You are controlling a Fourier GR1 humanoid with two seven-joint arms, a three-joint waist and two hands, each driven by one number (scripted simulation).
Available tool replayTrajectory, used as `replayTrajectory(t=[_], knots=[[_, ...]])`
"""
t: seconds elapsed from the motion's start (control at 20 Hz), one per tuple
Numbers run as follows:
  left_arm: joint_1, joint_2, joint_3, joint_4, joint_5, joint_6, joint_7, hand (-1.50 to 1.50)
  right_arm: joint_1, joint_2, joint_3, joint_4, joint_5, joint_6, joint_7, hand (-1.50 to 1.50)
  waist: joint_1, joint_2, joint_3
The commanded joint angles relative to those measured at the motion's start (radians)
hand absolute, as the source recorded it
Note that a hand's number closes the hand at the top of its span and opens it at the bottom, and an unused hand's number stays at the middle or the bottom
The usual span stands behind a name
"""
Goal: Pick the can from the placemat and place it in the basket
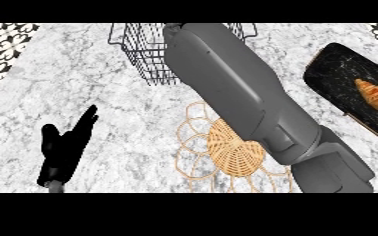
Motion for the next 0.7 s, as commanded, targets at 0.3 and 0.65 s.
replayTrajectory(t=[0.3, 0.65], knots=[[0.039, -0.025, -0.003, 0.08, -0.007, 0.009, 0.047, 0.0, -0.012, 0.003, 0.036, 0.23, 0.062, 0.031, -0.001, 1.5, -0.025, 0.003, -0.012], [0.091, -0.007, 0.027, 0.084, 0.014, -0.028, 0.018, 0.0, 0.002, -0.015, 0.022, 0.216, 0.069, 0.052, -0.082, -1.5, -0.041, -0.004, -0.011]])
